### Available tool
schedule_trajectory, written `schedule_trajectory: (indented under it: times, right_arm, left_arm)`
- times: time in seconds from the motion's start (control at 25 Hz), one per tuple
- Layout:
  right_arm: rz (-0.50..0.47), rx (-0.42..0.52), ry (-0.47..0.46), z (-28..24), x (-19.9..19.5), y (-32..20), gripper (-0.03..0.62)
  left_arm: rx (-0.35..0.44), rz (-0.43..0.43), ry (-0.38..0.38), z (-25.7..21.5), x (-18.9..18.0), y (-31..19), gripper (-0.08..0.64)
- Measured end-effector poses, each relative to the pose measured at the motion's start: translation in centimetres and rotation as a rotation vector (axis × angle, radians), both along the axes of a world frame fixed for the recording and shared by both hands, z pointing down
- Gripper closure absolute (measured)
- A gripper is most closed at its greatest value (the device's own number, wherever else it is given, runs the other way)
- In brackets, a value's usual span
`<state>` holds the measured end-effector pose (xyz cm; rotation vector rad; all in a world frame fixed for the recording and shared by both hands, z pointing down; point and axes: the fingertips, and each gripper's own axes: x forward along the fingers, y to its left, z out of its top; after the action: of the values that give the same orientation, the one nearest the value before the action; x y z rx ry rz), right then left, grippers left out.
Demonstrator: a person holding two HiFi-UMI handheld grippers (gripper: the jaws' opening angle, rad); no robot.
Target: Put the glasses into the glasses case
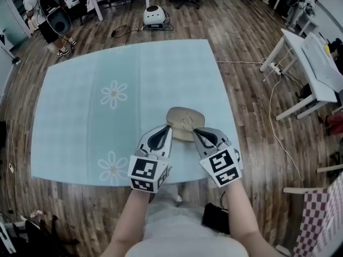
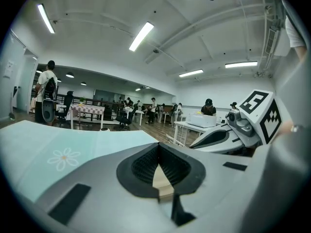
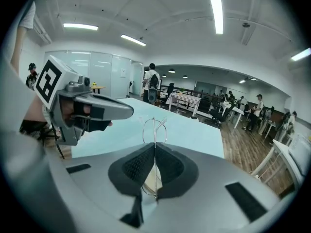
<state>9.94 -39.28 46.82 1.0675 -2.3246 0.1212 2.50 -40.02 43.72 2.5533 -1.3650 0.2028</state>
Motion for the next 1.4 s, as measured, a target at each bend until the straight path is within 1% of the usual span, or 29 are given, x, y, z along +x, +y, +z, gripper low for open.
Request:
schedule_trajectory:
  times: [0.08, 0.24, 0.36, 0.44, 0.6, 0.84, 1.24, 1.4]
  right_arm:
    - [-0.024, -0.001, 0.048, 0.6, -0.2, -0.9, 0.578]
    - [-0.104, 0.004, 0.164, 2.3, -0.9, -2.4, 0.578]
    - [-0.183, 0.026, 0.28, 3.7, -1.4, -3.3, 0.578]
    - [-0.226, 0.032, 0.331, 4.5, -1.8, -3.8, 0.578]
    - [-0.28, 0.021, 0.373, 6.0, -2.6, -4.9, 0.578]
    - [-0.332, -0.016, 0.437, 8.6, -3.1, -6.5, 0.578]
    - [-0.42, -0.14, 0.535, 13.1, -2.7, -7.8, 0.578]
    - [-0.43, -0.177, 0.556, 14.1, -2.7, -8.0, 0.578]
  left_arm:
    - [-0.009, -0.006, -0.005, 0.4, -0.5, -0.9, 0.552]
    - [-0.011, 0.014, -0.066, 1.5, -0.9, -2.2, 0.552]
    - [-0.022, 0.023, -0.064, 2.0, -1.0, -3.2, 0.552]
    - [-0.031, 0.023, -0.058, 2.3, -1.2, -3.8, 0.552]
    - [-0.053, 0.021, -0.053, 3.3, -1.6, -5.2, 0.552]
    - [-0.087, 0.009, -0.044, 4.7, -2.7, -7.1, 0.552]
    - [-0.136, 0.0, -0.024, 6.6, -3.3, -9.2, 0.552]
    - [-0.144, -0.002, -0.019, 7.0, -3.4, -9.8, 0.552]
